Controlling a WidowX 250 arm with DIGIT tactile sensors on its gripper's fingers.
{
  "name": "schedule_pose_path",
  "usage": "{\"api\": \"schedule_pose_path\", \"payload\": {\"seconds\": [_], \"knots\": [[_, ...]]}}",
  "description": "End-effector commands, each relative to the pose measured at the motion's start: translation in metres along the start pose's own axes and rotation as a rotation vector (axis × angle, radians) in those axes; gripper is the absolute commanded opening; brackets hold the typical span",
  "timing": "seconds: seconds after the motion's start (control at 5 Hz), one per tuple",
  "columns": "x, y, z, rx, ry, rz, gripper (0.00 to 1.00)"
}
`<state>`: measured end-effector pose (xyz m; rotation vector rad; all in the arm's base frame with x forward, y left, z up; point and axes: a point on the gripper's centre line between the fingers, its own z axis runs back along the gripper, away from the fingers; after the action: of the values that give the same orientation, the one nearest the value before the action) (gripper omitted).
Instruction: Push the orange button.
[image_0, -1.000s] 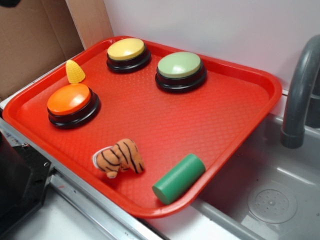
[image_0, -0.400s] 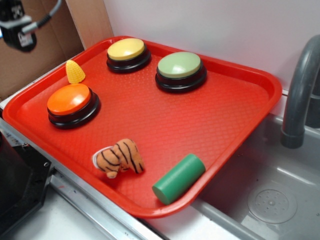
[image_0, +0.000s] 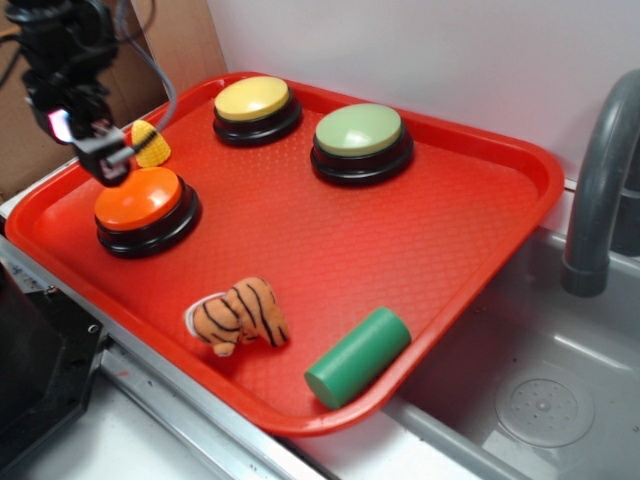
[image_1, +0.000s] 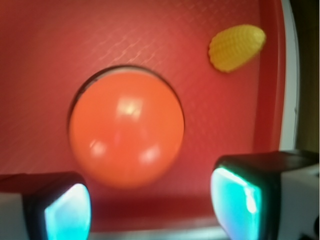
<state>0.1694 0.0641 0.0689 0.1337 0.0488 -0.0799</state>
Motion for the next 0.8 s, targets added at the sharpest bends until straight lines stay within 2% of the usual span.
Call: {"api": "schedule_pose_path", "payload": {"seconds": [0.0,0.2,0.4,0.6], "knots": [[0.030,-0.008,-0.021,0.085,-0.141,0.083,1.00],[0.012,-0.006,0.001,0.115,-0.175,0.122,1.00],[-0.005,-0.004,0.045,0.096,-0.228,0.086,1.00],[-0.013,0.006,0.080,0.044,-0.245,0.023,1.00]]}}
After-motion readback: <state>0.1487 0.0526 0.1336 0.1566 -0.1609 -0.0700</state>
